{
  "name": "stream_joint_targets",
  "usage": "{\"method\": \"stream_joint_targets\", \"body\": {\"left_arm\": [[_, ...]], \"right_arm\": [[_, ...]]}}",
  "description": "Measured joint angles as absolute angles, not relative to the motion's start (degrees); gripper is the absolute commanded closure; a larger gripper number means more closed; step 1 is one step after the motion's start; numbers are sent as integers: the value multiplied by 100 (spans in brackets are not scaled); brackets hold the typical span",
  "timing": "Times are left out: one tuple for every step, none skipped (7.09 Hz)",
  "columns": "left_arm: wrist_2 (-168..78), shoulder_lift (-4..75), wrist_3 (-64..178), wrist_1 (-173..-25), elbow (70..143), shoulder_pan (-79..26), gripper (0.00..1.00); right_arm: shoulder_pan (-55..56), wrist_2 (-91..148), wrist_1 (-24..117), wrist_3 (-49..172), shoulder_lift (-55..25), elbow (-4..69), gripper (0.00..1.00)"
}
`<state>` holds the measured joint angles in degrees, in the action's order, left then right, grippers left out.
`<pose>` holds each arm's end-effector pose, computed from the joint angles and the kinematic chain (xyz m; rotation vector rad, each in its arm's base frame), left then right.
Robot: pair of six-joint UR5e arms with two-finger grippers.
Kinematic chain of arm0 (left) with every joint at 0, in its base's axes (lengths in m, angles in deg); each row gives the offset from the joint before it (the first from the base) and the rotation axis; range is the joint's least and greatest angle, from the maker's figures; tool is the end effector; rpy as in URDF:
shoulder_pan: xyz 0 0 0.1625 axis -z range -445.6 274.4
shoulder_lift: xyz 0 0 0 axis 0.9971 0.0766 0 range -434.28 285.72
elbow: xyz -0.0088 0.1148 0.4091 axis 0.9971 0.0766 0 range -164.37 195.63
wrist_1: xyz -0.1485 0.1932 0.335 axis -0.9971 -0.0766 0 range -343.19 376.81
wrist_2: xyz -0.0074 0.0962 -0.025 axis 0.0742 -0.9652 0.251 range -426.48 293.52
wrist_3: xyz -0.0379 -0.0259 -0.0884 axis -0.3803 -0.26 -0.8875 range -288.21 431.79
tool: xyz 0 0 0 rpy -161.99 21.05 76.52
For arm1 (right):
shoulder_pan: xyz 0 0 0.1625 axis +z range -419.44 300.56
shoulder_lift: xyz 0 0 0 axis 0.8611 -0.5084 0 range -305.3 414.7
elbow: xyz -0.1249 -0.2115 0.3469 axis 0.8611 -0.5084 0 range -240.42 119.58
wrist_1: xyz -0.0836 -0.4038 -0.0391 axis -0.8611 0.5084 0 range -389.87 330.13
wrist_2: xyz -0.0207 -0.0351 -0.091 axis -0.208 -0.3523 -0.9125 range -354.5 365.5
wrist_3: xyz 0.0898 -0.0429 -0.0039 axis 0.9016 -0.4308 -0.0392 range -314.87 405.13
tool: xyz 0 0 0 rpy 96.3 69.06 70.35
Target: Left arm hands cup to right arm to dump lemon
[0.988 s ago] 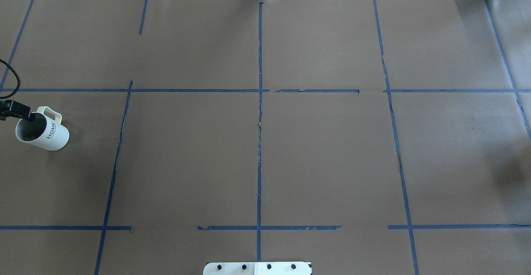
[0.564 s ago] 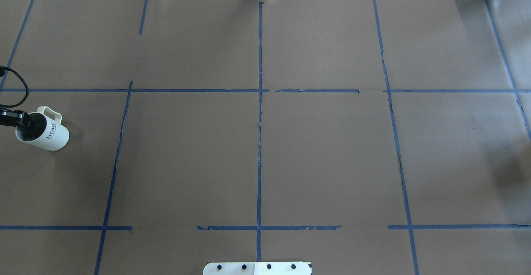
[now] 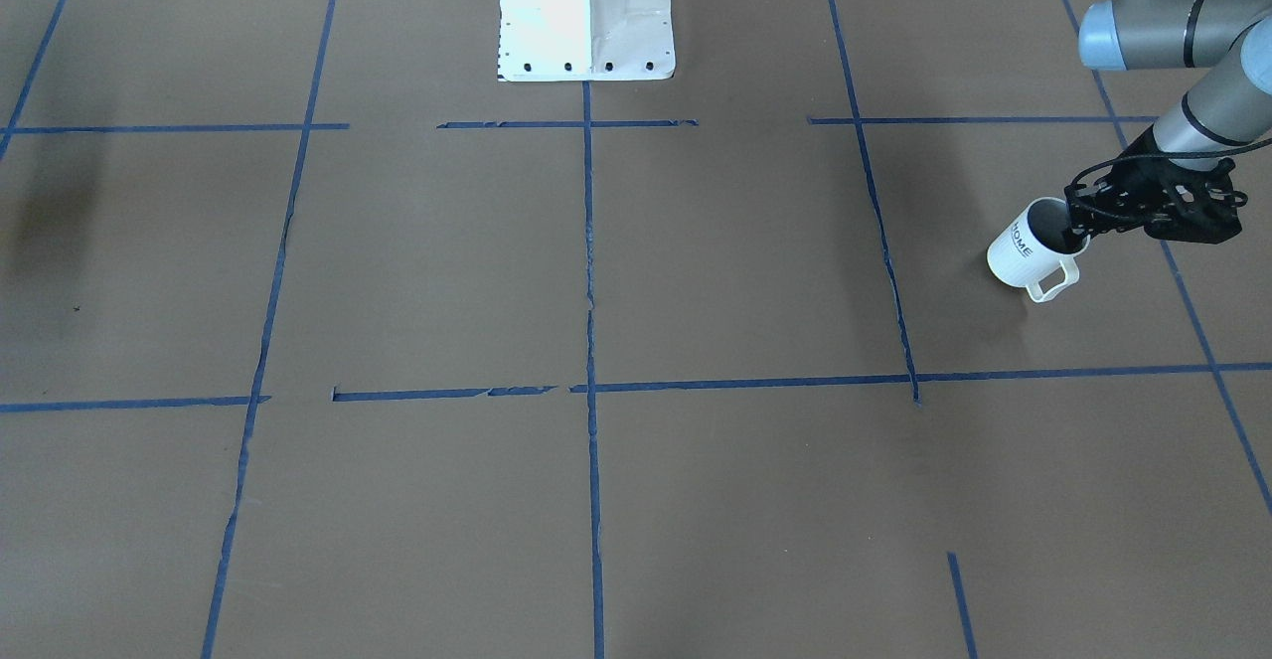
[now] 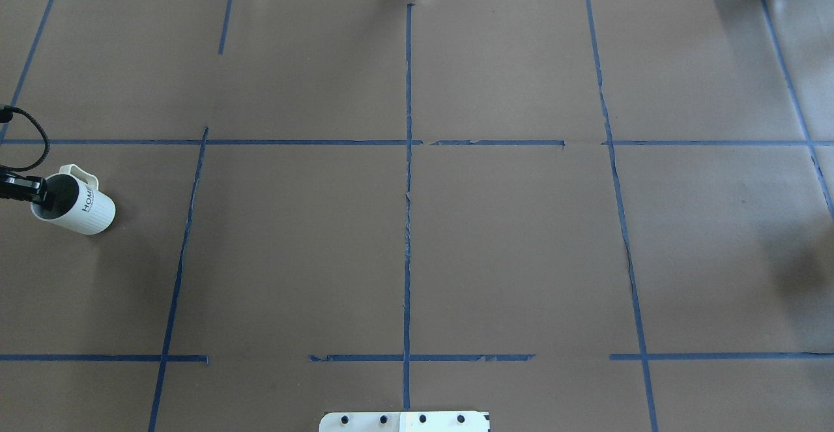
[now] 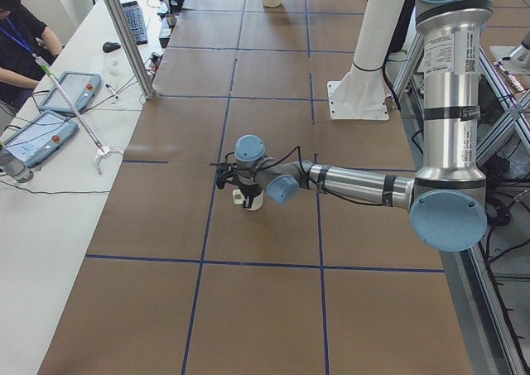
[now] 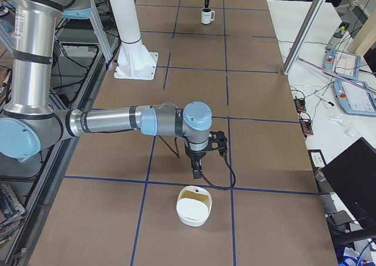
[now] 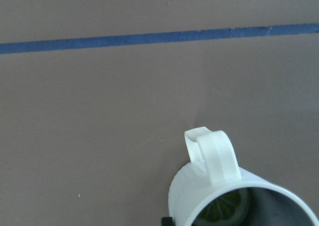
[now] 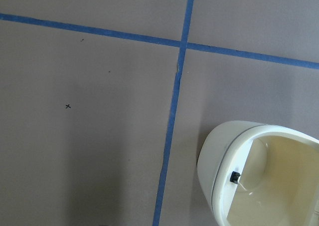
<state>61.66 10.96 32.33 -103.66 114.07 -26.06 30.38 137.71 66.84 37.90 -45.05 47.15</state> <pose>0.1828 -0.4524 0.5697 0.1001 0.8563 0.0509 0.0651 -0.4179 0.5998 0.0638 -0.7347 -0.1304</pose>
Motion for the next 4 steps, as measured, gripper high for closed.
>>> {"method": "stream_joint_targets", "body": {"left_arm": [[6243,1156,3233,-10087,11594,-2557,100],[6281,1353,3233,-9629,11783,-2504,100],[6303,1748,3220,-9053,11906,-2475,100],[6362,2227,3195,-8474,11951,-2475,100]], "right_arm": [[3033,13774,6674,3784,-4503,4748,0],[3010,13786,6517,3782,-4489,4773,0],[2939,13906,6104,3785,-4465,4757,1],[2789,14109,5596,3783,-4426,4715,1]]}}
